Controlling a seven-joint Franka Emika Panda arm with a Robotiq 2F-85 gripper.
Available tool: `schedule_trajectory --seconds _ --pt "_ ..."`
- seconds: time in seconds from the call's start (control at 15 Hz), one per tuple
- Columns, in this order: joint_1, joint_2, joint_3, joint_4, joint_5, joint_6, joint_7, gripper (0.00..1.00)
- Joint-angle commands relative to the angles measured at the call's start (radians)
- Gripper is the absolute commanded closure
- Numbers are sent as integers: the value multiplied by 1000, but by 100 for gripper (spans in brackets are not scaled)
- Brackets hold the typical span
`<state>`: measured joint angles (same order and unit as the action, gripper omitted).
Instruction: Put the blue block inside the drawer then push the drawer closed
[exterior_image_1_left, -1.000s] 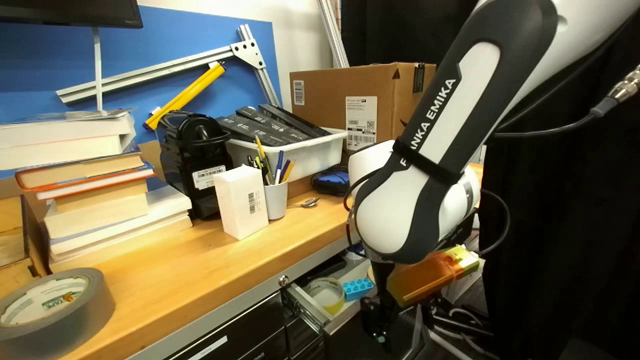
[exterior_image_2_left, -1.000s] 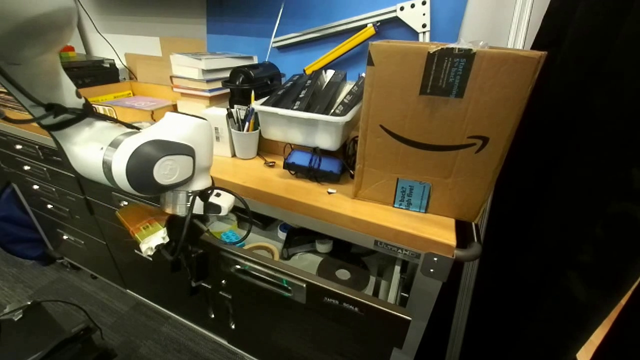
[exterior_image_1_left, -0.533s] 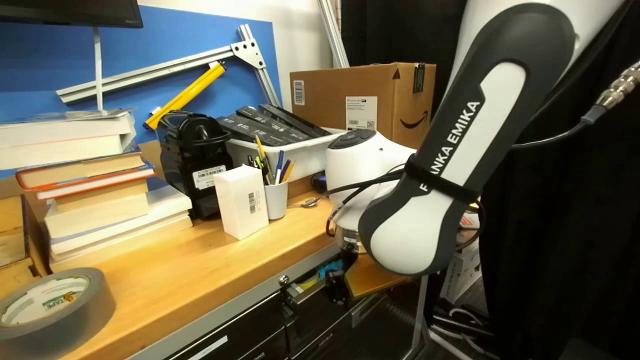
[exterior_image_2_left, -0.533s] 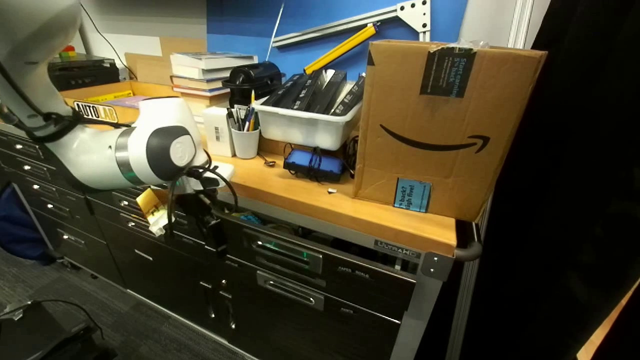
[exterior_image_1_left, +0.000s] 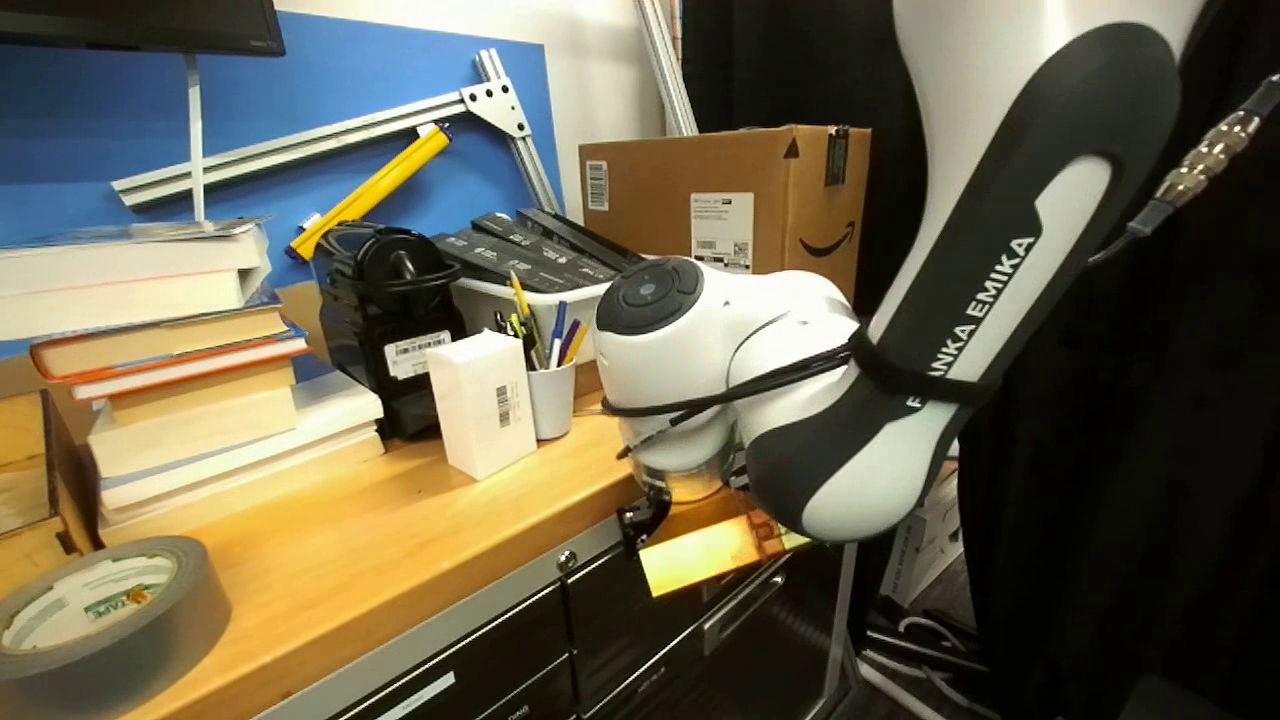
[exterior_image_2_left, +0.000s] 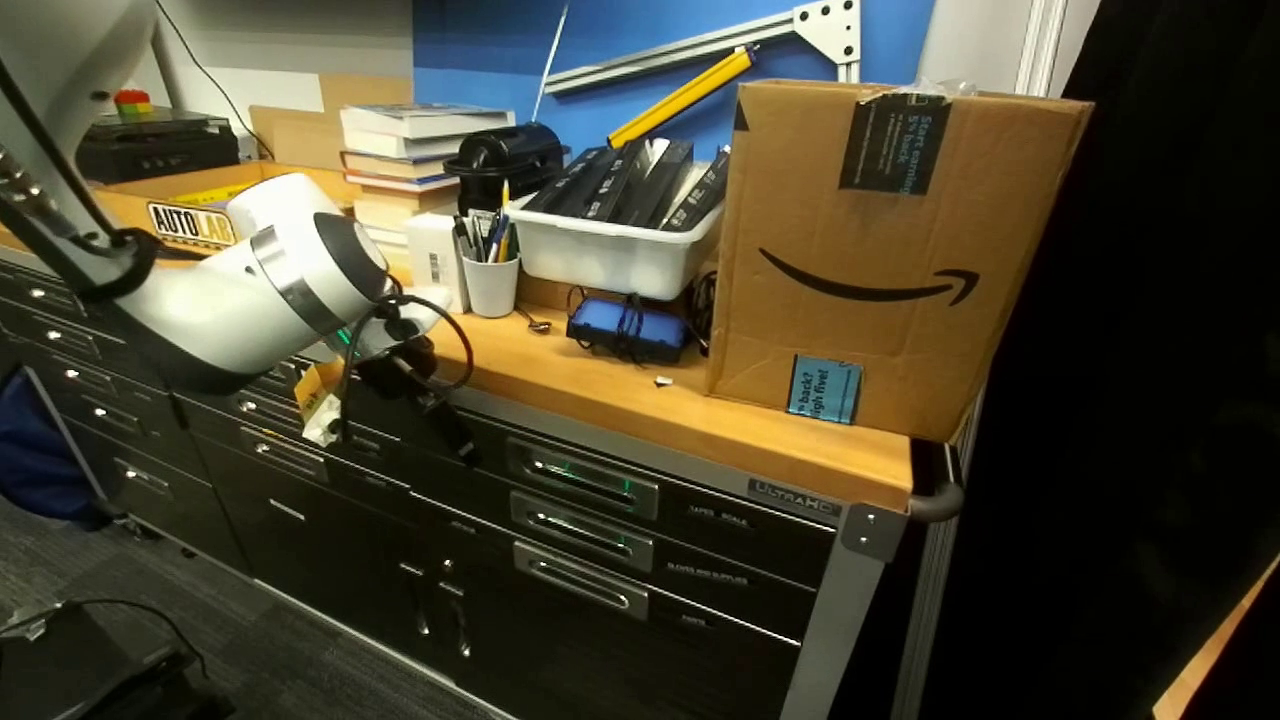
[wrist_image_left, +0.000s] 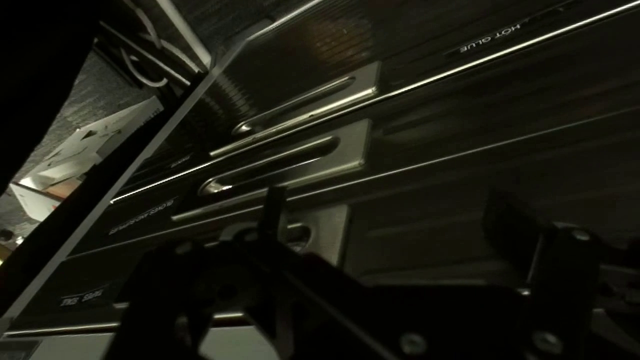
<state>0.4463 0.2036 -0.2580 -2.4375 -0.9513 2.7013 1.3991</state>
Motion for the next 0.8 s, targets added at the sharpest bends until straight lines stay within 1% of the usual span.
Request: schedule_trajectory --seconds 0.0,0.07,0.13,0.2,0.27,0.33,0.4,0.47,0.53,0.6,0.67,0.73 --pt "57 -144 11 -55 -87 -30 114 0" --pt "49 -204 29 -103 -37 -18 17 0" --pt "35 -253 45 -145 39 23 -112 0" --pt "32 -286 69 -175 86 32 -171 0" --pt "39 -319 90 -210 155 33 -244 0" --pt "-57 -353 220 -239 239 22 -319 0" --pt "90 -380 102 -260 325 22 -397 0" --pt "136 -405 89 -275 412 6 -472 0" --pt "216 -444 32 -295 501 1 -549 0" --pt "312 -483 -53 -309 588 -15 -624 0" --pt "23 -375 228 -263 539 21 -544 0" --pt "81 -399 188 -277 610 14 -607 0"
